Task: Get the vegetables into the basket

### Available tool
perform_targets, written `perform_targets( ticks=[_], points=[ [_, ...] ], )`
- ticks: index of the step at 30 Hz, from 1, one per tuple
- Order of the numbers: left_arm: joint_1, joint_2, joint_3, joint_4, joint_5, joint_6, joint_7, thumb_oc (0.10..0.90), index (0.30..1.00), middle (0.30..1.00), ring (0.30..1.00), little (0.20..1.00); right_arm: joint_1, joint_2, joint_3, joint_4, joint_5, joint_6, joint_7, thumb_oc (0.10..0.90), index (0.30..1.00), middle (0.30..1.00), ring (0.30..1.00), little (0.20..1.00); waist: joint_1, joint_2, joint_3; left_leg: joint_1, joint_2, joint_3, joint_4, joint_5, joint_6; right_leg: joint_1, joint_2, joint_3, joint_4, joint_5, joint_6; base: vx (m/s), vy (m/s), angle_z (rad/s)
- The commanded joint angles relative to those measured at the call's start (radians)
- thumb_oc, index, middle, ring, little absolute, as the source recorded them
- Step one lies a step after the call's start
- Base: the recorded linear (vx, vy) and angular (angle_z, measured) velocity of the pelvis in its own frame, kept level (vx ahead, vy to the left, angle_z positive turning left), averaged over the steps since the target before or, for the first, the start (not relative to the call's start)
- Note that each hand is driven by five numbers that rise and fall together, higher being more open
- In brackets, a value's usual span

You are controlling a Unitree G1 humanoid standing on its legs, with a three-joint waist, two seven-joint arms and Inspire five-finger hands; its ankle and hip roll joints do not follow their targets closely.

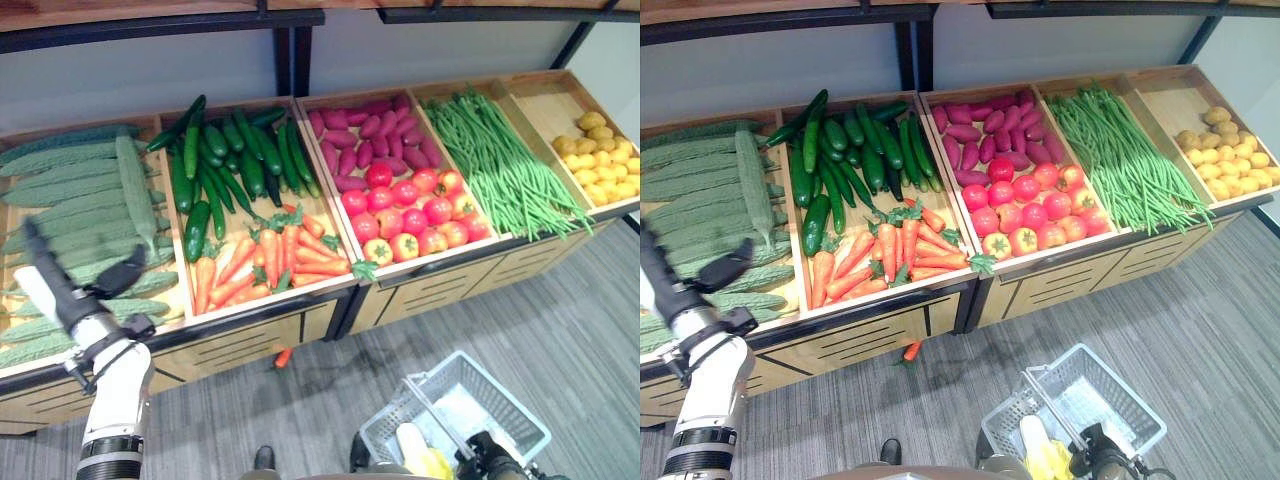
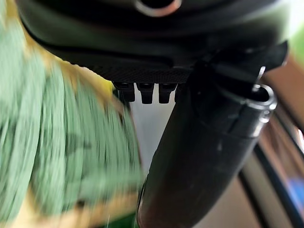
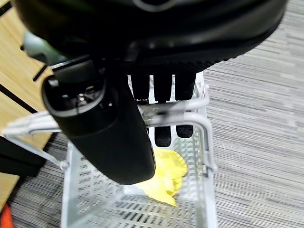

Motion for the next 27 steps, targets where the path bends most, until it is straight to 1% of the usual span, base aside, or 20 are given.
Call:
perform_targets(
  ticks=[1, 3, 4, 5, 6, 7, 8, 9, 11, 12, 14, 15, 17, 18, 19, 22, 25, 26, 27],
  points=[
    [-0.055, 0.165, 0.025, -0.116, 0.141, -0.115, -0.107, 0.900, 1.000, 1.000, 1.000, 1.000, -0.030, -0.061, 0.046, -0.004, 0.004, -0.031, -0.015, 0.400, 0.300, 0.300, 0.300, 0.300, -0.009, -0.031, -0.053, -0.022, 0.037, -0.020, 0.000, -0.020, -0.033, 0.003, -0.128, 0.022, 0.004, 0.036, 0.134, 0.02, 0.021, -0.25],
    [-0.073, 0.300, -0.036, -0.137, 0.222, -0.128, -0.163, 0.900, 1.000, 1.000, 1.000, 1.000, -0.029, -0.072, 0.057, -0.020, 0.002, -0.044, -0.008, 0.400, 0.300, 0.300, 0.300, 0.300, -0.023, -0.025, -0.060, -0.013, 0.039, -0.005, 0.000, -0.025, -0.036, -0.002, -0.127, 0.037, 0.004, 0.037, 0.137, 0.04, 0.025, -0.15],
    [-0.092, 0.334, -0.061, -0.133, 0.240, -0.129, -0.181, 0.900, 1.000, 1.000, 1.000, 1.000, -0.028, -0.074, 0.060, -0.020, -0.001, -0.047, -0.005, 0.400, 0.300, 0.300, 0.300, 0.300, -0.029, -0.023, -0.064, -0.009, 0.039, 0.000, 0.000, -0.026, -0.036, -0.002, -0.126, 0.040, 0.004, 0.037, 0.139, 0.03, 0.018, -0.13],
    [-0.097, 0.336, -0.066, -0.129, 0.240, -0.131, -0.180, 0.900, 1.000, 1.000, 1.000, 1.000, -0.028, -0.072, 0.058, -0.020, -0.001, -0.047, -0.005, 0.400, 0.300, 0.300, 0.300, 0.300, -0.026, -0.025, -0.064, -0.009, 0.039, 0.002, 0.000, -0.027, -0.036, -0.002, -0.126, 0.042, 0.004, 0.036, 0.139, 0.03, 0.011, -0.14],
    [-0.117, 0.366, -0.086, -0.126, 0.261, -0.130, -0.193, 0.900, 1.000, 1.000, 1.000, 1.000, -0.029, -0.075, 0.064, -0.022, -0.002, -0.050, -0.005, 0.400, 0.300, 0.300, 0.300, 0.300, -0.034, -0.022, -0.067, -0.006, 0.039, 0.005, 0.000, -0.029, -0.037, -0.003, -0.125, 0.046, 0.004, 0.037, 0.140, 0.02, 0.008, -0.13],
    [-0.135, 0.376, -0.109, -0.120, 0.263, -0.128, -0.204, 0.900, 1.000, 1.000, 1.000, 1.000, -0.031, -0.076, 0.065, -0.022, -0.004, -0.050, -0.004, 0.400, 0.300, 0.300, 0.300, 0.300, -0.038, -0.021, -0.069, -0.003, 0.038, 0.010, 0.000, -0.030, -0.037, -0.004, -0.126, 0.050, 0.004, 0.038, 0.140, 0.04, 0.016, -0.16],
    [-0.172, 0.422, -0.153, -0.093, 0.280, -0.126, -0.241, 0.900, 1.000, 1.000, 1.000, 1.000, -0.027, -0.086, 0.065, -0.024, -0.005, -0.052, -0.004, 0.400, 0.300, 0.300, 0.300, 0.300, -0.049, -0.017, -0.072, 0.003, 0.038, 0.017, 0.000, -0.033, -0.037, -0.006, -0.126, 0.059, 0.004, 0.039, 0.142, 0.03, 0.016, -0.14],
    [-0.177, 0.423, -0.158, -0.089, 0.280, -0.127, -0.240, 0.900, 1.000, 1.000, 1.000, 1.000, -0.027, -0.085, 0.063, -0.025, -0.005, -0.052, -0.004, 0.400, 0.300, 0.300, 0.300, 0.300, -0.047, -0.017, -0.072, 0.003, 0.038, 0.017, 0.000, -0.033, -0.037, -0.006, -0.126, 0.059, 0.004, 0.039, 0.142, 0.03, 0.015, -0.14],
    [-0.211, 0.463, -0.206, -0.067, 0.290, -0.125, -0.276, 0.900, 1.000, 1.000, 1.000, 1.000, -0.029, -0.090, 0.067, -0.021, -0.004, -0.051, 0.000, 0.400, 0.300, 0.300, 0.300, 0.300, -0.055, -0.012, -0.075, 0.008, 0.038, 0.023, 0.000, -0.034, -0.037, -0.007, -0.126, 0.065, 0.004, 0.040, 0.143, 0.02, 0.012, -0.11],
    [-0.241, 0.479, -0.244, -0.042, 0.307, -0.122, -0.291, 0.900, 1.000, 1.000, 1.000, 1.000, -0.029, -0.092, 0.071, -0.022, -0.008, -0.051, 0.000, 0.400, 0.300, 0.300, 0.300, 0.300, -0.059, -0.010, -0.076, 0.010, 0.037, 0.027, 0.000, -0.036, -0.037, -0.007, -0.126, 0.070, 0.004, 0.041, 0.143, 0.03, 0.011, -0.08],
    [-0.304, 0.549, -0.327, -0.018, 0.372, -0.120, -0.334, 0.900, 1.000, 1.000, 1.000, 1.000, -0.033, -0.103, 0.076, -0.026, -0.011, -0.053, 0.001, 0.400, 0.300, 0.300, 0.300, 0.300, -0.072, -0.004, -0.077, 0.013, 0.036, 0.033, 0.000, -0.038, -0.036, -0.009, -0.124, 0.075, 0.004, 0.042, 0.146, 0.03, 0.014, -0.09],
    [-0.379, 0.605, -0.418, 0.007, 0.437, -0.116, -0.351, 0.900, 1.000, 1.000, 1.000, 1.000, -0.038, -0.110, 0.078, -0.027, -0.013, -0.053, -0.002, 0.400, 0.300, 0.300, 0.300, 0.300, -0.081, 0.000, -0.077, 0.015, 0.035, 0.039, 0.000, -0.039, -0.037, -0.011, -0.125, 0.078, 0.004, 0.044, 0.149, 0.02, 0.012, -0.13],
    [-0.400, 0.604, -0.438, 0.016, 0.437, -0.117, -0.348, 0.900, 1.000, 1.000, 1.000, 1.000, -0.036, -0.107, 0.071, -0.027, -0.013, -0.053, -0.002, 0.400, 0.300, 0.300, 0.300, 0.300, -0.074, -0.003, -0.075, 0.015, 0.035, 0.040, 0.000, -0.039, -0.037, -0.011, -0.125, 0.079, 0.004, 0.044, 0.149, 0.01, 0.009, -0.12],
    [-0.452, 0.608, -0.515, 0.078, 0.456, -0.130, -0.364, 0.900, 1.000, 1.000, 1.000, 1.000, -0.044, -0.113, 0.085, -0.032, -0.012, -0.058, -0.003, 0.400, 0.300, 0.300, 0.300, 0.300, -0.088, 0.003, -0.075, 0.015, 0.035, 0.044, 0.000, -0.038, -0.036, -0.015, -0.125, 0.084, 0.004, 0.046, 0.152, 0.02, 0.020, -0.07],
    [-0.513, 0.602, -0.574, 0.099, 0.478, -0.112, -0.358, 0.900, 1.000, 1.000, 1.000, 1.000, -0.057, -0.116, 0.089, -0.033, -0.011, -0.059, -0.003, 0.400, 0.300, 0.300, 0.300, 0.300, -0.091, 0.005, -0.073, 0.014, 0.036, 0.050, 0.000, -0.039, -0.036, -0.022, -0.124, 0.090, 0.004, 0.048, 0.153, 0.02, 0.020, -0.04],
    [-0.545, 0.593, -0.604, 0.153, 0.494, -0.108, -0.351, 0.900, 1.000, 1.000, 1.000, 1.000, -0.068, -0.121, 0.091, -0.041, -0.009, -0.059, -0.006, 0.400, 0.300, 0.300, 0.300, 0.300, -0.092, 0.004, -0.068, 0.012, 0.036, 0.054, 0.000, -0.039, -0.035, -0.030, -0.123, 0.096, 0.004, 0.050, 0.153, 0.00, 0.009, -0.15],
    [-0.578, 0.557, -0.615, 0.217, 0.505, -0.083, -0.328, 0.900, 1.000, 1.000, 1.000, 1.000, -0.084, -0.126, 0.096, -0.053, -0.007, -0.059, -0.011, 0.400, 0.300, 0.300, 0.300, 0.300, -0.096, 0.002, -0.061, 0.010, 0.036, 0.062, 0.000, -0.039, -0.033, -0.041, -0.121, 0.106, 0.004, 0.053, 0.153, 0.00, 0.008, -0.12],
    [-0.594, 0.527, -0.611, 0.254, 0.506, -0.069, -0.312, 0.900, 1.000, 1.000, 1.000, 1.000, -0.092, -0.129, 0.096, -0.060, -0.004, -0.057, -0.013, 0.400, 0.300, 0.300, 0.300, 0.300, -0.100, 0.002, -0.055, 0.009, 0.037, 0.066, 0.000, -0.037, -0.033, -0.046, -0.120, 0.110, 0.004, 0.055, 0.153, 0.00, 0.004, -0.08],
    [-0.595, 0.527, -0.612, 0.255, 0.506, -0.069, -0.311, 0.900, 1.000, 1.000, 1.000, 1.000, -0.092, -0.129, 0.096, -0.060, -0.004, -0.057, -0.013, 0.400, 0.300, 0.300, 0.300, 0.300, -0.100, 0.002, -0.055, 0.009, 0.037, 0.066, 0.000, -0.037, -0.033, -0.047, -0.120, 0.110, 0.004, 0.055, 0.153, 0.00, 0.008, -0.08]
  ],
)
